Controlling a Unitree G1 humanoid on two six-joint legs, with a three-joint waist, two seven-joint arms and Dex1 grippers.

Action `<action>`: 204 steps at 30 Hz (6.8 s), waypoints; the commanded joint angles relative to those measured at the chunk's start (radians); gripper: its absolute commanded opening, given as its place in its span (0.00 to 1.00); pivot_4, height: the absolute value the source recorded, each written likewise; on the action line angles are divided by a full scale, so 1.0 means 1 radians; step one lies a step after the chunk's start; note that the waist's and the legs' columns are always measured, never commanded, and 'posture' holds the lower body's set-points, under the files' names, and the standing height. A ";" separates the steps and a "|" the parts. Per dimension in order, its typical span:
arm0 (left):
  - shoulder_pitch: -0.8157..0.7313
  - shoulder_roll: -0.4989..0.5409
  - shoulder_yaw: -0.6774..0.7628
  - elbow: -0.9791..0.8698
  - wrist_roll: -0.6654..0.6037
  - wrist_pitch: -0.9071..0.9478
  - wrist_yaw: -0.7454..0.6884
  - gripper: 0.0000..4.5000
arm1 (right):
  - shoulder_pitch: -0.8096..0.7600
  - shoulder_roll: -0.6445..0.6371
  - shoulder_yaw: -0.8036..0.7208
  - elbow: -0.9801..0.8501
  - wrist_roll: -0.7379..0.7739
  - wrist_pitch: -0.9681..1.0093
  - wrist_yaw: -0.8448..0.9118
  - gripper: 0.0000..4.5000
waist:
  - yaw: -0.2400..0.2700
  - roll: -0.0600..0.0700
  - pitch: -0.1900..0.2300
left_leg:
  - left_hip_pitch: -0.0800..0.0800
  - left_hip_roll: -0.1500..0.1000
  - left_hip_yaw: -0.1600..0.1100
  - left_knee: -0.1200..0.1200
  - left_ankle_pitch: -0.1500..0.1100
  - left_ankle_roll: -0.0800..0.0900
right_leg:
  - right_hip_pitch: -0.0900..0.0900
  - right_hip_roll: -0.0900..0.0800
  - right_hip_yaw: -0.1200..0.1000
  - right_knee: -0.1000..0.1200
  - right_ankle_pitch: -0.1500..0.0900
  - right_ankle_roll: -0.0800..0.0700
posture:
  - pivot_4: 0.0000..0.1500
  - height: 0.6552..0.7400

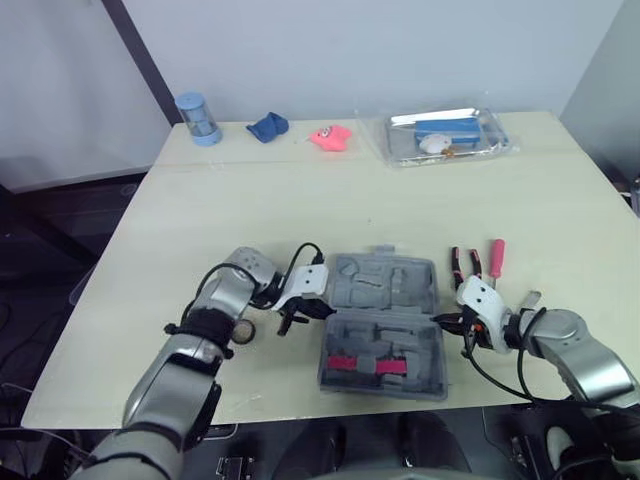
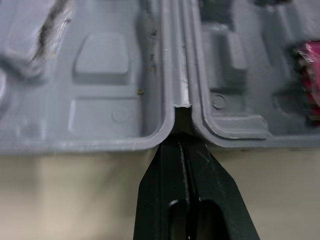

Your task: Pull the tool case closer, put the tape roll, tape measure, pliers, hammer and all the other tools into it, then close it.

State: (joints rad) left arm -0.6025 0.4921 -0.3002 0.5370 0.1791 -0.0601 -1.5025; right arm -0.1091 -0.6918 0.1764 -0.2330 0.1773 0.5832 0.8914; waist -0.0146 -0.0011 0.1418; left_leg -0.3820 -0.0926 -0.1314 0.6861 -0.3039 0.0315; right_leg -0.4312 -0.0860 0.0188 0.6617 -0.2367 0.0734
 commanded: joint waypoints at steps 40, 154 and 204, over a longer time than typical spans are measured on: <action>0.291 0.190 -0.085 -0.508 -0.121 0.350 0.116 0.00 | 0.059 0.036 0.025 -0.123 0.062 0.047 0.014 0.00 | 0.002 0.000 0.000 | 0.001 0.000 0.001 0.000 0.000 0.000 | 0.000 -0.001 0.001 0.000 0.000 0.000 | 1.00 1.00; 0.302 0.232 -0.096 -0.505 -0.117 0.316 0.178 0.00 | 0.124 -0.094 -0.058 -0.152 0.173 0.146 0.002 0.00 | 0.028 0.003 -0.002 | 0.002 0.000 0.000 0.000 0.000 0.000 | 0.003 -0.002 0.000 0.000 0.000 0.000 | 1.00 1.00; 1.144 0.235 1.023 -0.483 -0.635 0.181 0.407 1.00 | 0.273 -0.170 -0.750 1.069 0.201 -0.948 0.362 0.98 | 0.024 0.002 -0.001 | 0.023 0.007 0.007 -0.017 -0.004 0.005 | 0.021 -0.002 0.004 -0.016 0.000 -0.001 | 1.00 1.00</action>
State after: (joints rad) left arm 0.5321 0.7278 0.6987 0.0601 -0.4475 0.1411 -1.0893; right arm 0.1733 -0.8387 -0.5641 0.7979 0.3757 -0.3212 1.2313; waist 0.0092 0.0010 0.1410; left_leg -0.3592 -0.0855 -0.1241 0.6693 -0.3074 0.0364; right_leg -0.4101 -0.0882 0.0229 0.6456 -0.2370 0.0725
